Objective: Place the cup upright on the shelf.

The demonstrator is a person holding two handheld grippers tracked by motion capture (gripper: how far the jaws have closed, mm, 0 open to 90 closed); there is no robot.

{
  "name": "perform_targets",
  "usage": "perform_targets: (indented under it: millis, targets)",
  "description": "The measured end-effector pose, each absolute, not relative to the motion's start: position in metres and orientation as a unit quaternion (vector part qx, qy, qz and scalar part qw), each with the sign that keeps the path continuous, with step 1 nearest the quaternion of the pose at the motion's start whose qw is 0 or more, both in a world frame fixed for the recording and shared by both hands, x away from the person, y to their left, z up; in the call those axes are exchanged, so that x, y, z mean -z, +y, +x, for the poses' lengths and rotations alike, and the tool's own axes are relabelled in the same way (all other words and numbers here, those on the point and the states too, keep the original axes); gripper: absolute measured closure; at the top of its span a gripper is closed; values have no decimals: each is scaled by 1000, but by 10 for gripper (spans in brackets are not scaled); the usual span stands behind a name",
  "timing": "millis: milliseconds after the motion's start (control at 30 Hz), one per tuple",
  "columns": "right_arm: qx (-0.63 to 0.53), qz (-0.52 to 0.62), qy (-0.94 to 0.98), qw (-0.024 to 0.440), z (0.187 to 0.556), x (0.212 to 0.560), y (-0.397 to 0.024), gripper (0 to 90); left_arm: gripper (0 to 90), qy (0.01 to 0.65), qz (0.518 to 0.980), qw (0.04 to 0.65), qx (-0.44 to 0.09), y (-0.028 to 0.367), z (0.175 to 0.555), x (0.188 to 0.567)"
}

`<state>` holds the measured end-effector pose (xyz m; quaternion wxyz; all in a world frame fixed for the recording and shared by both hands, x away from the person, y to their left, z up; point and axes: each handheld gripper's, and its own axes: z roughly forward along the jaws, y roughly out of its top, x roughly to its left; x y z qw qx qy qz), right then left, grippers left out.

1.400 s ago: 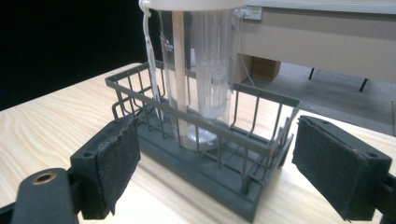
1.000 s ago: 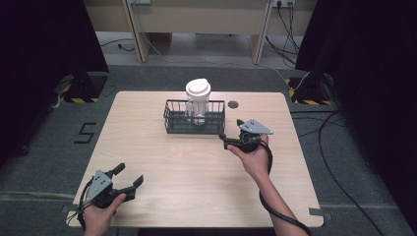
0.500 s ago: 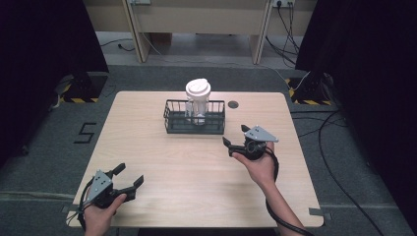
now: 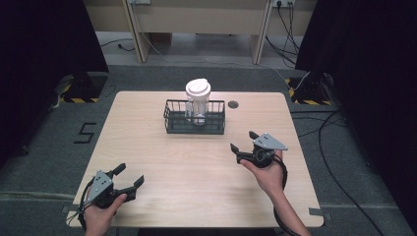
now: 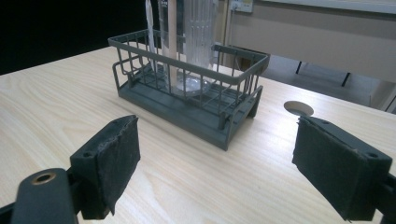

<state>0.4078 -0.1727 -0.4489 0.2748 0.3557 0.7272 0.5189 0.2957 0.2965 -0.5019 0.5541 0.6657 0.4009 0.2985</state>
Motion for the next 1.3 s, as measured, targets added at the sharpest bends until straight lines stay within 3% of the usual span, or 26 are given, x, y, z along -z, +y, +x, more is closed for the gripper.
perform_targets:
  millis: [1300]
  targets:
    - [-519,391,706,282,362,473,-218,154,146,403,664,551,-303,297,295,502]
